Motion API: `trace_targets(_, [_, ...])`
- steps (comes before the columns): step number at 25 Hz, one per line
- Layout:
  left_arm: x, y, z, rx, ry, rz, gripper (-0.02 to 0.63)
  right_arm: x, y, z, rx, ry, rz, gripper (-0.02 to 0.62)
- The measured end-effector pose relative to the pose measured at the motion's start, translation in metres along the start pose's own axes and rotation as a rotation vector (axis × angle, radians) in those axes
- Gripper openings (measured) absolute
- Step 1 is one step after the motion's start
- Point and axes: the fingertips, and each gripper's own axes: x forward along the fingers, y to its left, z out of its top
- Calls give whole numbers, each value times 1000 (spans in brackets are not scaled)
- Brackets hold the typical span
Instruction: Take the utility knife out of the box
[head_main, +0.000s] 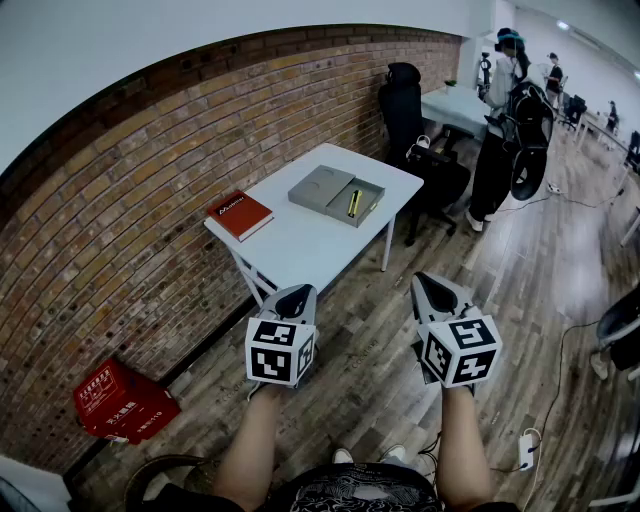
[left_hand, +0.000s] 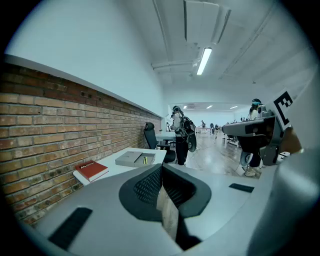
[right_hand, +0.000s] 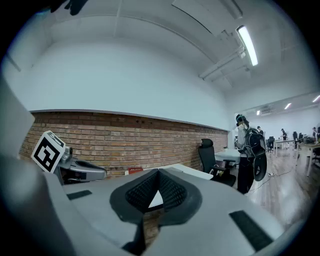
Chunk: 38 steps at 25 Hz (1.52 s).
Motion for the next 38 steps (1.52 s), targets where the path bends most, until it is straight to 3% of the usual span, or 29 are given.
trace_targets(18, [33,11,10,-16,-44,-36,31,19,-16,-8,1,18,-25,20])
trace_targets(24, [63,7,11,-6,-17,-44,88,38,-40,-13,14,30,-19,20])
trace_targets(33, [136,13,31,-72,-10,-7,92,95,-94,-9,8,28,42,20])
trace_targets(38, [179,16,50,-61,-6,35,107,132,-129,0,7,21,80,21])
